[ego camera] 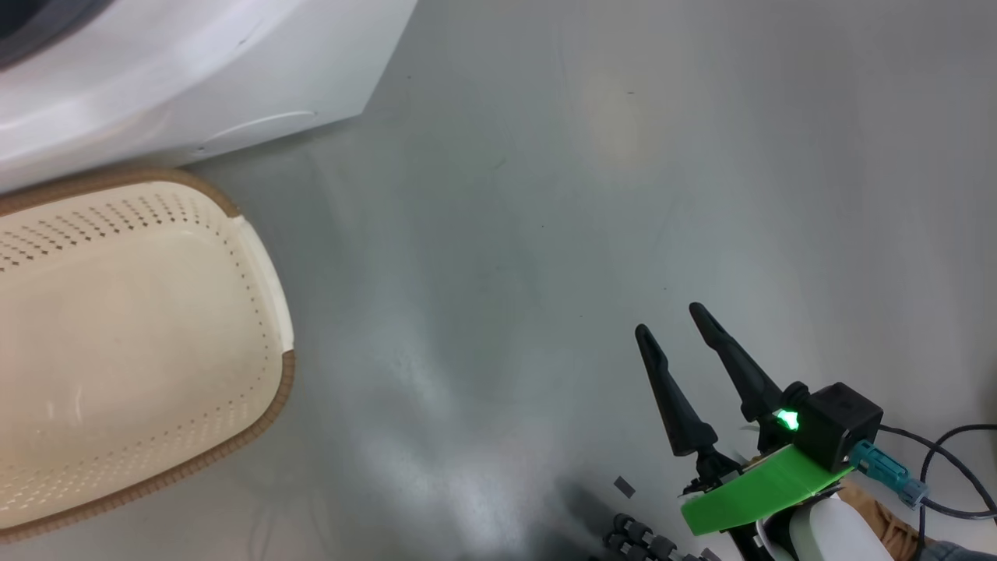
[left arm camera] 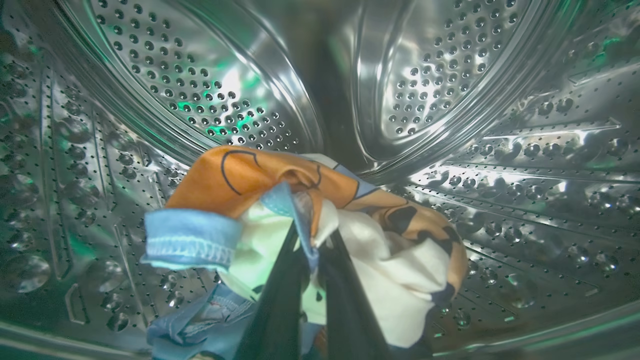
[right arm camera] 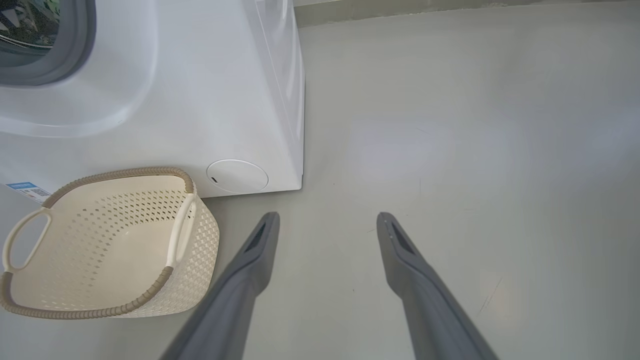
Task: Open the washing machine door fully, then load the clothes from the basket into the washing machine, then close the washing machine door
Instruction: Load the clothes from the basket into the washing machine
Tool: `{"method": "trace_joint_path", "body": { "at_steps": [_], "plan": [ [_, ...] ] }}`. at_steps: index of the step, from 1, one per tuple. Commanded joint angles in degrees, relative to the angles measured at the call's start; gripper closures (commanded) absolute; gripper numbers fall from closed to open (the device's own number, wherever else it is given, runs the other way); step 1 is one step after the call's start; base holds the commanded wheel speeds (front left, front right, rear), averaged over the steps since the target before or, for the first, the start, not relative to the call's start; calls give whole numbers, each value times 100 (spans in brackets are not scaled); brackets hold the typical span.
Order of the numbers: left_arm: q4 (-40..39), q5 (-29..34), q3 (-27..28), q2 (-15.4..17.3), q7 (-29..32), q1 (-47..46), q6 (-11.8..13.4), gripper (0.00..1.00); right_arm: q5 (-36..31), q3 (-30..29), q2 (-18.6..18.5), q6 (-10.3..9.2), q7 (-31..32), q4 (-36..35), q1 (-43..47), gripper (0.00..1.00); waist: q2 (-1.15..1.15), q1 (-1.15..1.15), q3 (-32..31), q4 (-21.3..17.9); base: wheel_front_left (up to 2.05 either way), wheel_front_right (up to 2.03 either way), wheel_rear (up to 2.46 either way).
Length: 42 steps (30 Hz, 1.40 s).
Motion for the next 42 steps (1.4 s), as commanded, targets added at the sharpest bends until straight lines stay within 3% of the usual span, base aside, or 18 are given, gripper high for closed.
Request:
{"method": "trace_joint_path", "body": {
  "at_steps": [1, 6, 10, 12, 13, 14, 30, 42],
  "plan": [
    [-91, 41, -3, 254, 20, -129, -20, 100, 60, 139, -40, 9, -27, -119, 258, 0, 0, 0, 24, -36, 0, 0, 0],
    [170, 17, -142, 276, 327, -272, -468, 100, 73, 226, -22, 9, -27, -92, 310, 0, 0, 0, 70, -116, 0, 0, 0],
    [285, -59, -143, 283, 433, -412, -606, 100, 84, 304, -39, 9, -27, -70, 324, 0, 0, 0, 102, -126, 0, 0, 0],
    [322, -78, -148, 280, 411, -450, -610, 58, 89, 291, -39, 9, -27, -63, 326, 0, 0, 0, 99, -116, 0, 0, 0],
    [336, -89, -146, 275, 384, -466, -597, 4, 90, 279, -41, 9, -27, -59, 327, 0, 0, 0, 96, -107, 0, 0, 0],
    [360, -98, -149, 265, 374, -474, -587, 0, 92, 267, -45, 9, -27, -54, 326, 0, 0, 0, 90, -95, 0, 0, 0],
    [588, -372, -54, -208, -78, 23, -100, 0, 57, 258, -179, 9, -27, 11, 91, 0, 0, 0, -408, 363, 0, 0, 0],
    [436, -796, 259, -656, -252, 932, 12, 0, 94, 300, -133, 9, -27, 143, 59, 0, 0, 0, -1186, 642, 0, 0, 0]
  ]
}}
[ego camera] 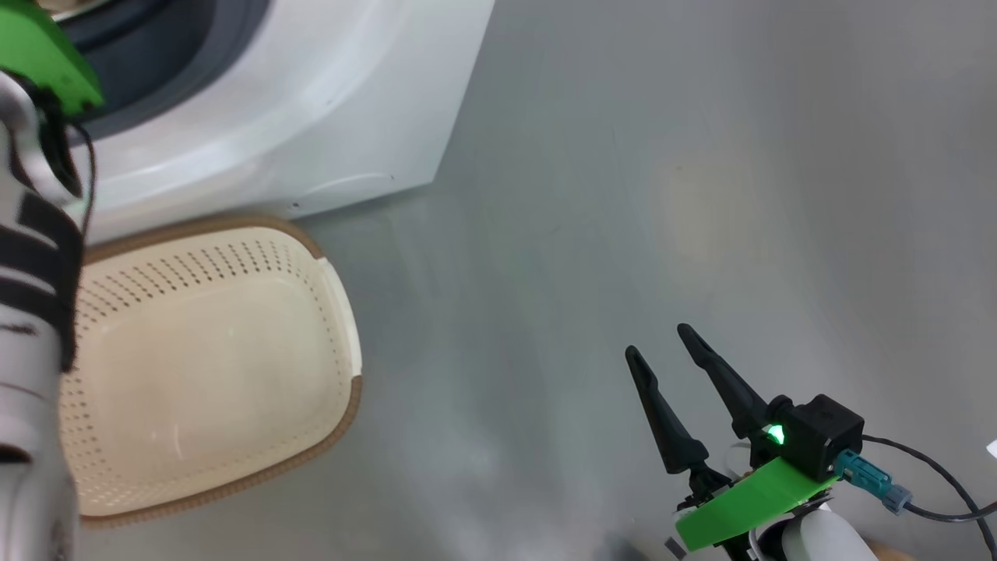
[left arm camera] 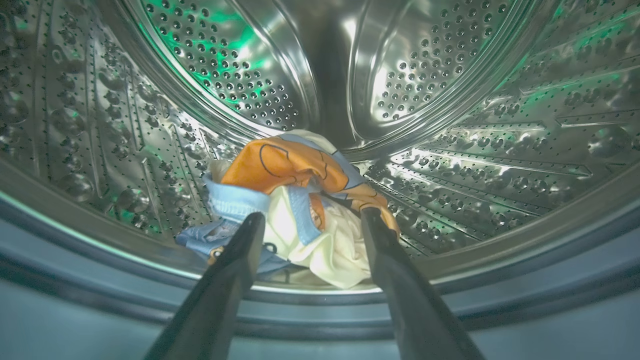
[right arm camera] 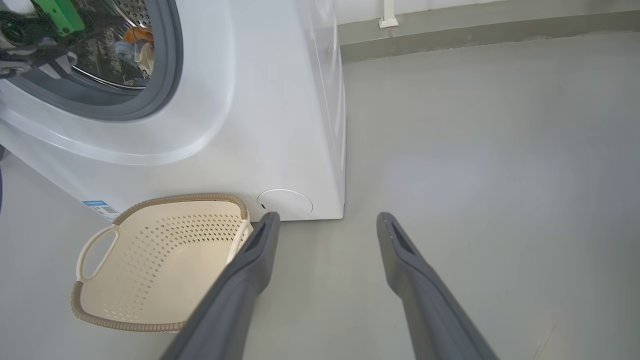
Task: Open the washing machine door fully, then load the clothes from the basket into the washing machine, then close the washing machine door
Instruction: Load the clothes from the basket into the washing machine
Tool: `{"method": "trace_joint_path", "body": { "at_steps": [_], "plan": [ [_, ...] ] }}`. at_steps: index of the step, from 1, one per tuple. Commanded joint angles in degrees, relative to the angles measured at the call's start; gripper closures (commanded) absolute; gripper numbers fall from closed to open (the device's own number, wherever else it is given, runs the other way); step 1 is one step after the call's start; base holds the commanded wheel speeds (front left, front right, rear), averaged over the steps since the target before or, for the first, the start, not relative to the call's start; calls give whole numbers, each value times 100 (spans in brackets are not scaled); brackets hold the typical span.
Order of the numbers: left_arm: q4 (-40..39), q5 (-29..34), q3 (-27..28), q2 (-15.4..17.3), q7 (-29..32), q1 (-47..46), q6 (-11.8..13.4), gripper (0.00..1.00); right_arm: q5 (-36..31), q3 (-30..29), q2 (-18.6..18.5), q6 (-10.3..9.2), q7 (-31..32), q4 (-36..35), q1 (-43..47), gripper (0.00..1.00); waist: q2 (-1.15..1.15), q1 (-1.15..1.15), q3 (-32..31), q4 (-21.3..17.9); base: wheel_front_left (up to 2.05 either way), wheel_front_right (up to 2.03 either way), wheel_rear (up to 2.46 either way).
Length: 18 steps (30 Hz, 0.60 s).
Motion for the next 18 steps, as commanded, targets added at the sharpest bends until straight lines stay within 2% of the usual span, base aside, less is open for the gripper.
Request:
{"method": "trace_joint_path", "body": {
  "at_steps": [1, 7, 18],
  "plan": [
    [-188, -94, 96, 110, -45, 244, -3, 0, 51, 102, -49, 9, -27, -71, 31, 0, 0, 1, -376, 178, 0, 0, 0],
    [-548, -198, 203, -55, -48, 875, -118, 0, 42, 10, -34, 9, -27, -32, 88, 0, 0, 1, -804, 320, 0, 0, 0],
    [-1513, -239, 409, -539, -49, 2670, -293, 0, -32, -309, -53, 9, -27, 2, 480, 0, 0, 1, -1878, 743, 0, 0, 0]
  ]
}}
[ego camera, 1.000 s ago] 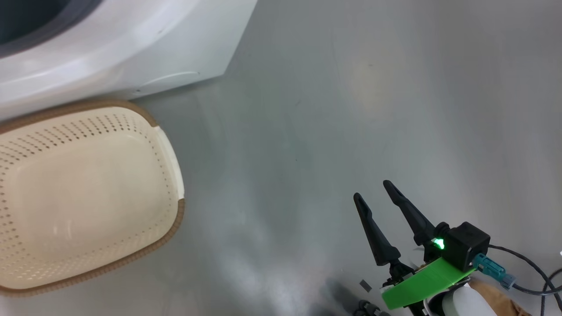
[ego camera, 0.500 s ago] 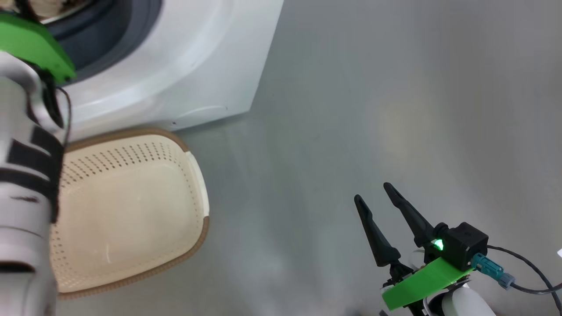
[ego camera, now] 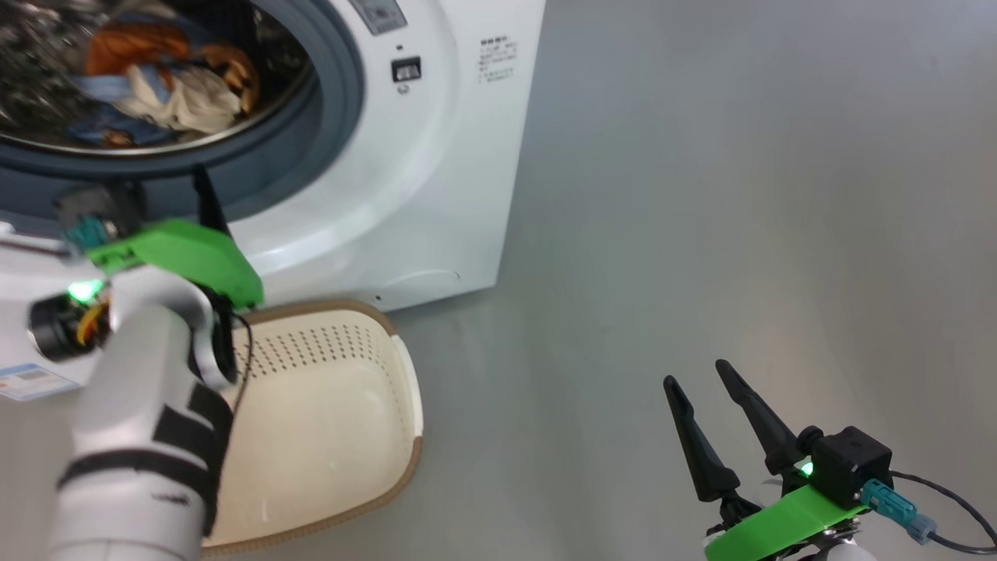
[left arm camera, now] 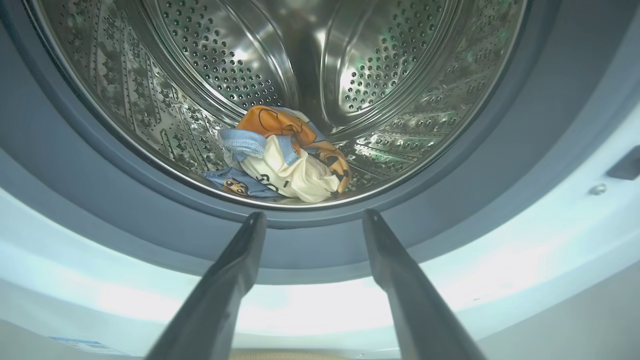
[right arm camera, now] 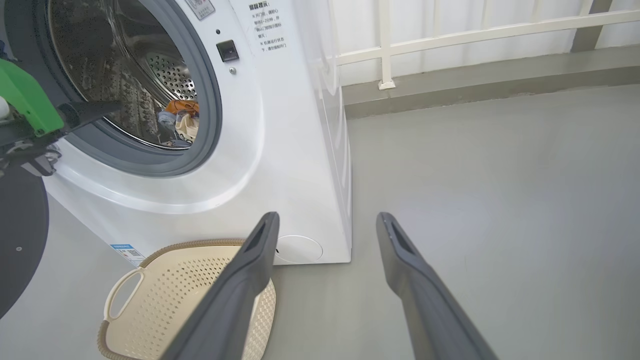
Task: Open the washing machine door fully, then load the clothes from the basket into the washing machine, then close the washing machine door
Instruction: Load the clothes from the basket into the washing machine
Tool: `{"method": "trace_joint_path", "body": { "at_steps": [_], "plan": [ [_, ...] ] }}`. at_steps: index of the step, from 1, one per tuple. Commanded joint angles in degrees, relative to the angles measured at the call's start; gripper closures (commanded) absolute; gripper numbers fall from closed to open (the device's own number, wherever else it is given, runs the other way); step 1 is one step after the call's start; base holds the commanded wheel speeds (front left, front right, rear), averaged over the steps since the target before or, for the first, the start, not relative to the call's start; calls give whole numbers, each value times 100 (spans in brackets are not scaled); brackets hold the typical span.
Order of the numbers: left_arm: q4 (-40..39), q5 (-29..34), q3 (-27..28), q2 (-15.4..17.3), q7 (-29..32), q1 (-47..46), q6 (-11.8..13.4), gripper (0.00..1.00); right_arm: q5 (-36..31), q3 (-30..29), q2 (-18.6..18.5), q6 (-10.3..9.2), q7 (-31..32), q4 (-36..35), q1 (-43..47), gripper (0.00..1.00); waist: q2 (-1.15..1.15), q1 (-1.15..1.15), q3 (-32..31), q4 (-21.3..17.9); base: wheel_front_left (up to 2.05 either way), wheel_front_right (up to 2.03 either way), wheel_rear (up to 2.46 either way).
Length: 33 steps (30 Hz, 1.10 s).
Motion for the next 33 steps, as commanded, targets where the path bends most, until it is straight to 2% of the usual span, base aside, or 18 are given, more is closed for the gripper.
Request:
{"method": "trace_joint_path", "body": {
  "at_steps": [1, 10, 19, 26, 33],
  "plan": [
    [-223, 30, 113, 142, -36, 177, -30, 0, -30, 80, -52, 9, -27, -137, 66, 0, 0, 1, -436, 296, 0, 0, 0],
    [-1192, 149, 68, -60, -37, 1515, -202, 0, -78, -159, -122, 9, -27, -203, 320, 0, 0, 1, -789, 614, 0, 0, 0],
    [-2440, 410, -65, -91, -37, 2868, -270, 0, -126, -284, -139, 9, -27, -269, 521, 0, 0, 1, -988, 877, 0, 0, 0],
    [-3498, 626, 72, 11, -37, 4063, -233, 0, -155, -269, -184, 9, -27, -313, 625, 0, 0, 1, -1184, 1020, 0, 0, 0],
    [-4198, 682, 297, -13, -37, 4970, -171, 0, -165, -273, -277, 9, -27, -331, 781, 0, 0, 1, -1412, 1130, 0, 0, 0]
  ]
}}
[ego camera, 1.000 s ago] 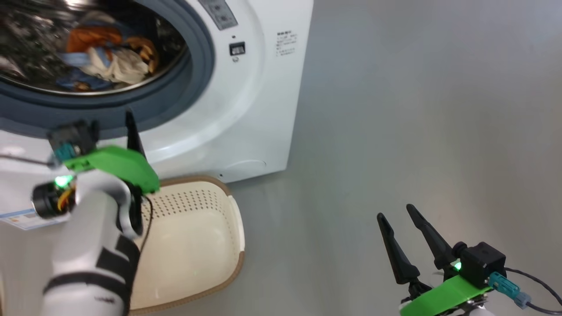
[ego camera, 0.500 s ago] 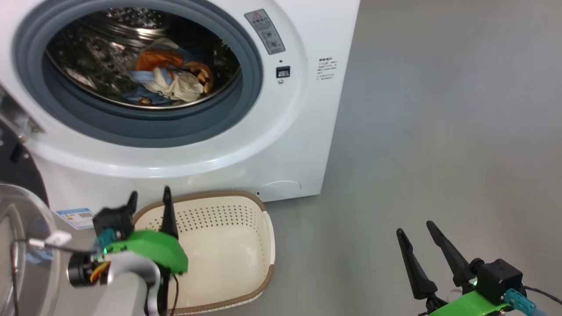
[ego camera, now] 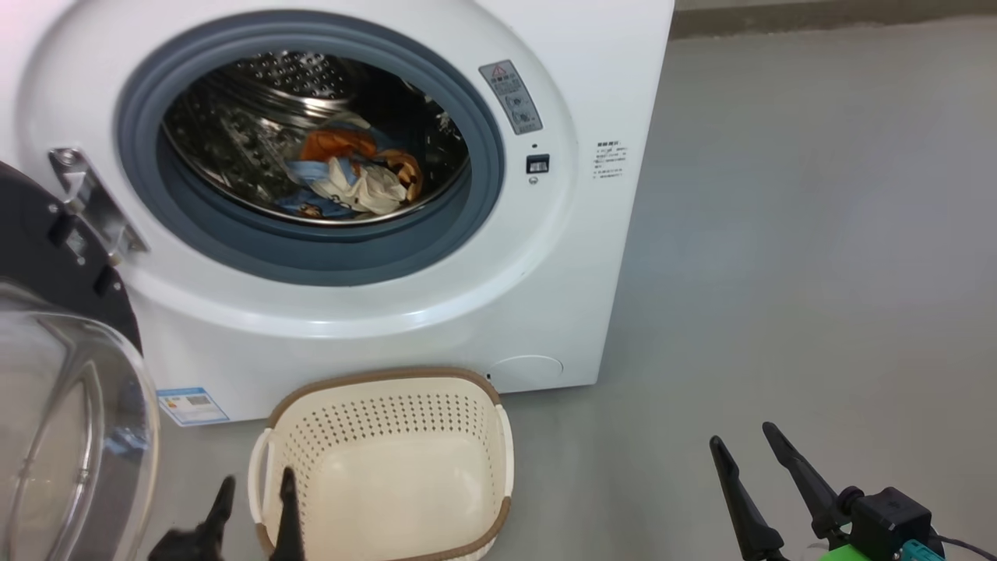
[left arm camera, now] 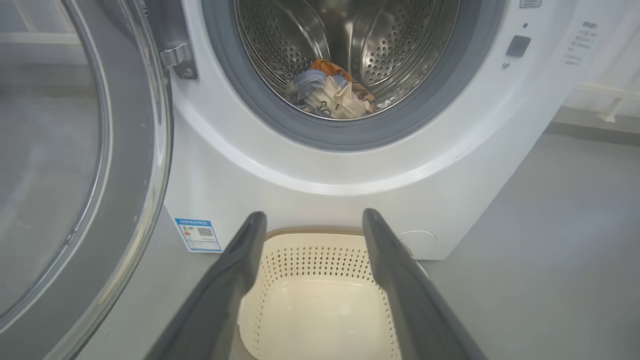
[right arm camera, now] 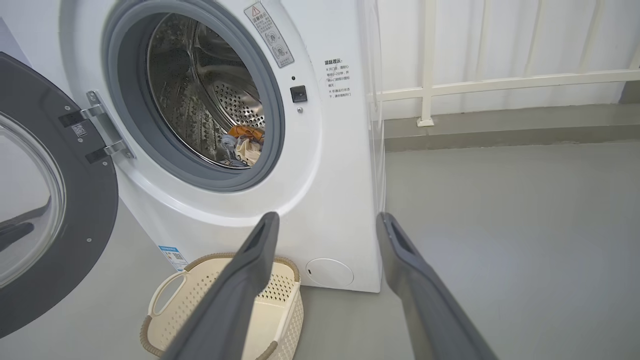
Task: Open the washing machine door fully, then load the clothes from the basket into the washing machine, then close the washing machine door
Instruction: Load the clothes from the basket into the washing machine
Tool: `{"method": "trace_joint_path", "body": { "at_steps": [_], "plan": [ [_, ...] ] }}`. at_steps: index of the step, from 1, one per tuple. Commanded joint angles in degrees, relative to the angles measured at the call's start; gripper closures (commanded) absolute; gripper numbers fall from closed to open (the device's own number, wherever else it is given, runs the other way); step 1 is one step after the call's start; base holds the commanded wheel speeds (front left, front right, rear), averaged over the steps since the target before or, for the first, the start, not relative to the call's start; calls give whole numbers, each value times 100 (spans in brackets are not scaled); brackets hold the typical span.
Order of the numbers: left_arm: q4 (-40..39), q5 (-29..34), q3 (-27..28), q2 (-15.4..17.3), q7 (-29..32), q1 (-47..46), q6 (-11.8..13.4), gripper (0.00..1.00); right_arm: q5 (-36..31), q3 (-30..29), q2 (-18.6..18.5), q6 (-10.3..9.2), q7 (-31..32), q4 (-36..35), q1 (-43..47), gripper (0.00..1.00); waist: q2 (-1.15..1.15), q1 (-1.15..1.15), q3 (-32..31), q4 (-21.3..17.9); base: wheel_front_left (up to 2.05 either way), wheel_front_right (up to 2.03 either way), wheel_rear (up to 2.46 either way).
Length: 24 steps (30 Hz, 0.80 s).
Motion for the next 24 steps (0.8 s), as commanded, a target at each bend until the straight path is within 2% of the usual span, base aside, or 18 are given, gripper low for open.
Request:
{"method": "trace_joint_path", "body": {
  "at_steps": [1, 12, 24],
  "plan": [
    [-272, 10, 258, 100, -38, 80, 42, 0, -58, 116, -108, 9, -27, -171, -35, 0, 0, 1, -106, 70, 0, 0, 0],
    [-1361, 26, 522, 14, -38, 1064, 22, 0, -38, 110, -218, 9, -27, -213, 50, 0, 0, 1, -278, 16, 0, 0, 0],
    [-1594, 93, 596, -20, -38, 1296, -15, 0, -59, 64, -190, 9, -27, -223, 80, 0, 0, 1, -295, 6, 0, 0, 0]
  ]
}}
